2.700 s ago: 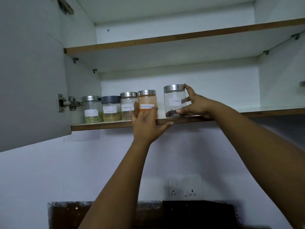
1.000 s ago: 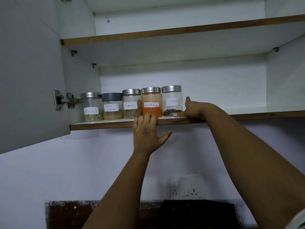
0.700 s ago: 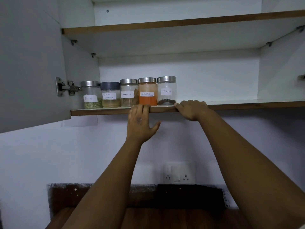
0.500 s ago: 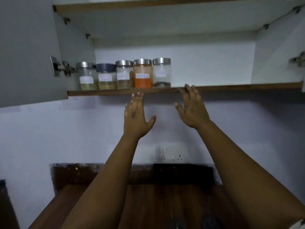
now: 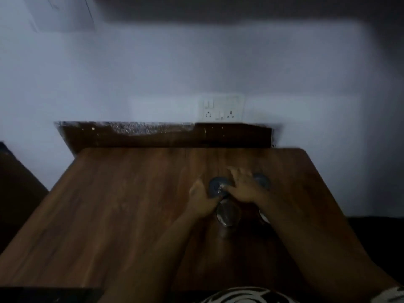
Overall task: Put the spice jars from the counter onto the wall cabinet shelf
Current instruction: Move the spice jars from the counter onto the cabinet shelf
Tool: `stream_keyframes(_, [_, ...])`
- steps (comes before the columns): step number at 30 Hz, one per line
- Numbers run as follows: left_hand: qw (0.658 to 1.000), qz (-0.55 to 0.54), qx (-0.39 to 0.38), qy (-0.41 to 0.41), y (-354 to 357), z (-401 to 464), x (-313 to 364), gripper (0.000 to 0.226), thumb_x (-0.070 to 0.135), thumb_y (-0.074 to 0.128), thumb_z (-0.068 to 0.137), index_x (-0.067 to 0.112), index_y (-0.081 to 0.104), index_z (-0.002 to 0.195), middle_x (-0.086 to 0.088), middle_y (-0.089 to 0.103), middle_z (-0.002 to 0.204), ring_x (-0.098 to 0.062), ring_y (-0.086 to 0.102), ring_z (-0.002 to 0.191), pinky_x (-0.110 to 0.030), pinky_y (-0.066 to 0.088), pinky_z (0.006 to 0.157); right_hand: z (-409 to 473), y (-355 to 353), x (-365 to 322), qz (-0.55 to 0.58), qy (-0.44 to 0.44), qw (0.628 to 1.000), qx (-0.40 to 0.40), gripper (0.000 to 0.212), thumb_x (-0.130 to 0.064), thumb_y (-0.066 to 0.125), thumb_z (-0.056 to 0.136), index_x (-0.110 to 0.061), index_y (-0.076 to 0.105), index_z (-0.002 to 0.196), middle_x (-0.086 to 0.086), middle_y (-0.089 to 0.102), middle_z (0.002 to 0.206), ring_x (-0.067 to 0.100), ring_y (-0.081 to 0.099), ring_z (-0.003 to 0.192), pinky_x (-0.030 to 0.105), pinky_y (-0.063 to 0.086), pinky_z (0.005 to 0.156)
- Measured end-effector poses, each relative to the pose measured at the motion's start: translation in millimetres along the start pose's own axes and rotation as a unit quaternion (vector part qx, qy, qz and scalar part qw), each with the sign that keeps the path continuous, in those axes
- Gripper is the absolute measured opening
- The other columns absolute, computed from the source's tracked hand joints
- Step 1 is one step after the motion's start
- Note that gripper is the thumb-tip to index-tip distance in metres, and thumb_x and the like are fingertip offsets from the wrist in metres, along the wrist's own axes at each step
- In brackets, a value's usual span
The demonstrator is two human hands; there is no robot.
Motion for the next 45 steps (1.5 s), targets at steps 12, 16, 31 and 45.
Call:
stream_keyframes(12, [0.988, 0.076, -0.115, -0.07, 18.8, -51.5, -65.5, 0.094, 0.034, 0.076, 0.077, 0.007, 0.019, 0.147, -0.015, 0.031, 0.148, -0.032, 0.028, 0.139, -0.04, 0.032, 0.112, -44.4, 77.9, 12.0, 0.002, 0.026, 0.997, -0.071, 0.081, -0.034, 0.079, 0.068, -0.033, 0.04, 0.139, 0.008, 0.036, 0.133, 0.03, 0.047, 0.12, 0.037, 0.045, 0.097])
stream_keyframes(16, [0.987, 0.044, -0.135, -0.079, -7.9, -74.5, -66.5, 0.12, 0.036, 0.089, 0.061, 0.012, 0.013, 0.15, -0.007, 0.025, 0.15, -0.027, 0.027, 0.139, -0.038, 0.037, 0.109, -59.5, 34.7, -18.9, 0.085, 0.02, 0.996, 0.027, 0.076, -0.047, 0.077, 0.073, -0.029, 0.045, 0.14, 0.007, 0.051, 0.131, 0.022, 0.053, 0.113, 0.033, 0.046, 0.093])
stream_keyframes(31, [0.986, -0.13, 0.076, 0.068, -79.3, -149.3, -14.3, 0.091, 0.06, 0.084, 0.053, 0.029, 0.041, 0.127, 0.007, 0.043, 0.125, -0.006, 0.05, 0.112, -0.025, 0.055, 0.082, -132.7, -8.7, -129.0, 0.313, 0.09, 0.929, 0.174, 0.045, -0.049, 0.073, 0.077, -0.03, 0.061, 0.116, -0.007, 0.057, 0.11, 0.015, 0.057, 0.097, 0.028, 0.053, 0.075])
stream_keyframes(45, [0.845, -0.502, -0.17, -0.064, -100.9, -160.9, 7.3, 0.082, 0.043, 0.086, 0.064, 0.018, 0.049, 0.133, -0.014, 0.058, 0.13, -0.025, 0.065, 0.108, -0.034, 0.057, 0.077, -148.5, -25.0, -141.3, 0.513, 0.118, 0.838, 0.146, 0.013, -0.043, 0.07, 0.08, -0.033, 0.064, 0.087, 0.003, 0.065, 0.104, 0.024, 0.061, 0.099, 0.048, 0.054, 0.088])
Point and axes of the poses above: each hand's wrist, its own z-axis towards the middle knuckle, its own y-axis out of the palm, x = y × z, the point moved 4 cm from there along z, towards the middle knuckle
